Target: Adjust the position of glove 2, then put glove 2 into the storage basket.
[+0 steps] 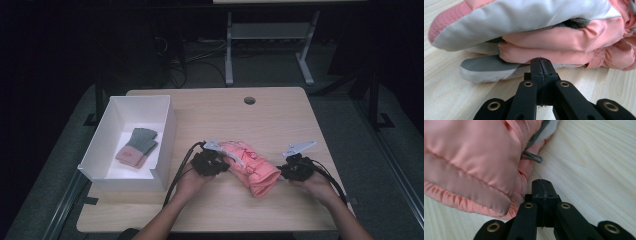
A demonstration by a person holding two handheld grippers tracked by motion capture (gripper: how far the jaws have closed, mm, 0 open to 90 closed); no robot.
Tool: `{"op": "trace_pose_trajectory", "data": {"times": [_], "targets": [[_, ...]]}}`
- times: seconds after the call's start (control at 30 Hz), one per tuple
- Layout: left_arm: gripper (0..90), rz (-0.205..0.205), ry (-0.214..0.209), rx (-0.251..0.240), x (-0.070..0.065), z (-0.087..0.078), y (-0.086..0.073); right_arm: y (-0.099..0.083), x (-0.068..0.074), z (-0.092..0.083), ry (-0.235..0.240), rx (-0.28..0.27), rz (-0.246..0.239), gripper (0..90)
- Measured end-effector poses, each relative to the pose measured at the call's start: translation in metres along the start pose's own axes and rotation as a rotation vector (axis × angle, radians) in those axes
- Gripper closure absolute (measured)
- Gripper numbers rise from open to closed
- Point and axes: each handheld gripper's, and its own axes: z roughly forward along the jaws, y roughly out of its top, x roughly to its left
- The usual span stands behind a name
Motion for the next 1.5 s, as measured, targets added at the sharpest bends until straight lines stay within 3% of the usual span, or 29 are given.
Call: {"op": "trace_pose_trajectory", "data": {"times": [0.17, 0.5, 0.63, 0.67, 1.13, 1.33, 1.5], "targets": [[89.7, 0.001, 0.002, -0.003, 0.003, 0.001, 0.001, -0.003, 0.007, 0.002, 0.032, 0.005, 0.0, 90.0], [89.7, 0.006, -0.004, -0.017, 0.011, 0.004, 0.01, 0.002, 0.028, 0.007, 0.091, 0.009, -0.058, 90.0], [89.7, 0.023, -0.022, -0.021, 0.017, 0.005, 0.014, 0.004, 0.038, 0.011, 0.124, 0.013, -0.088, 90.0], [89.7, 0.009, -0.024, -0.029, 0.017, 0.006, 0.014, 0.005, 0.04, 0.012, 0.135, 0.011, -0.095, 90.0], [89.8, 0.019, -0.067, -0.03, 0.023, 0.008, 0.013, 0.02, 0.078, 0.027, 0.25, 0.008, -0.174, 90.0], [89.8, 0.003, -0.071, -0.034, 0.025, 0.005, 0.012, 0.029, 0.089, 0.037, 0.268, 0.015, -0.202, 90.0], [89.8, -0.008, -0.036, -0.028, 0.03, 0.0, 0.011, 0.034, 0.093, 0.042, 0.266, 0.008, -0.222, 90.0]]}}
